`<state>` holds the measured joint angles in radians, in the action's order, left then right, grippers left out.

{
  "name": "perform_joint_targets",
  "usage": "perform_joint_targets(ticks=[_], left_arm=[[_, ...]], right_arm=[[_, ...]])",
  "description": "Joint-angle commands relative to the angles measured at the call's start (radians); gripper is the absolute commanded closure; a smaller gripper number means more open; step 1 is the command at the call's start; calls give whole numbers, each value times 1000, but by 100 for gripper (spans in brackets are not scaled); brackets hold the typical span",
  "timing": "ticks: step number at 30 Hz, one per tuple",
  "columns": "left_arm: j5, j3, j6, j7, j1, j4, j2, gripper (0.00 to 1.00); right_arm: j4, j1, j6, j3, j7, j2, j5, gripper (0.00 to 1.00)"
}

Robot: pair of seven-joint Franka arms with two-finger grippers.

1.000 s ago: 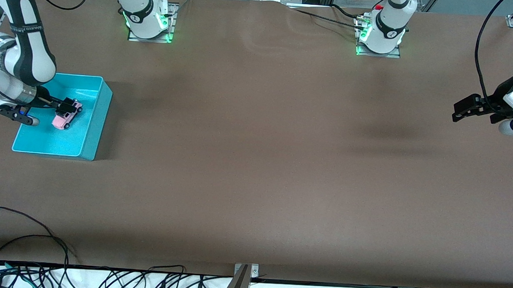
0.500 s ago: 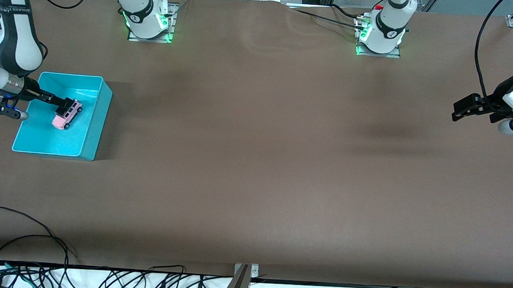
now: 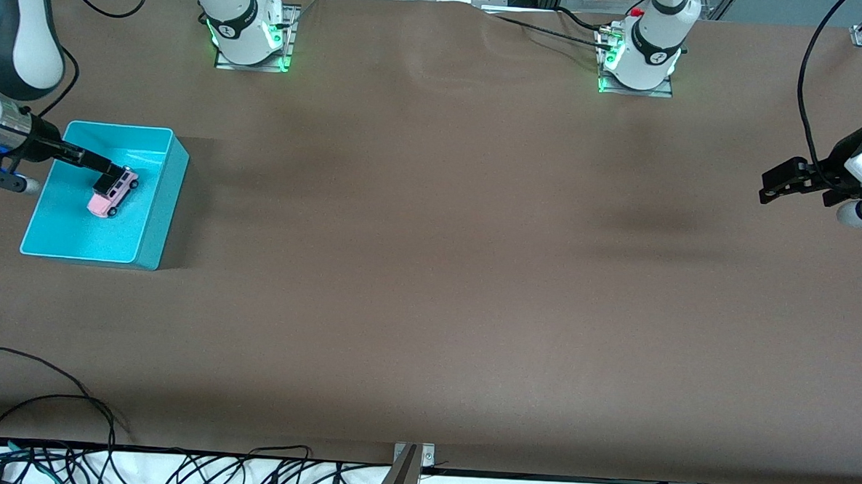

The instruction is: Wind and store pink jeep toy

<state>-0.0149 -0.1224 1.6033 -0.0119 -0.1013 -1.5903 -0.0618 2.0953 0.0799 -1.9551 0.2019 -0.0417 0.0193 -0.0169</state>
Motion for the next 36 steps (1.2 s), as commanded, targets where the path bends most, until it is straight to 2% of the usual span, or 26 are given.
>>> perform_joint_targets(ticks=[1, 10, 23, 30, 36], left_arm=[[-14, -3, -16, -13, -5, 13, -3, 0], [-14, -3, -16, -13, -5, 13, -3, 0], [-14, -3, -17, -11, -5, 13, -3, 0], [-14, -3, -17, -11, -5, 13, -3, 0], [-14, -3, -16, -11, -4, 13, -3, 0]], right_arm=[[-138, 7, 172, -7, 2, -2, -5, 0], [-265, 7, 340, -41, 5, 1, -5, 0], [-526, 11, 643, -85, 8, 5, -3, 0], [-598, 12, 670, -148, 11, 8, 0, 0], [-604, 43, 662, -235, 87, -2, -3, 0]])
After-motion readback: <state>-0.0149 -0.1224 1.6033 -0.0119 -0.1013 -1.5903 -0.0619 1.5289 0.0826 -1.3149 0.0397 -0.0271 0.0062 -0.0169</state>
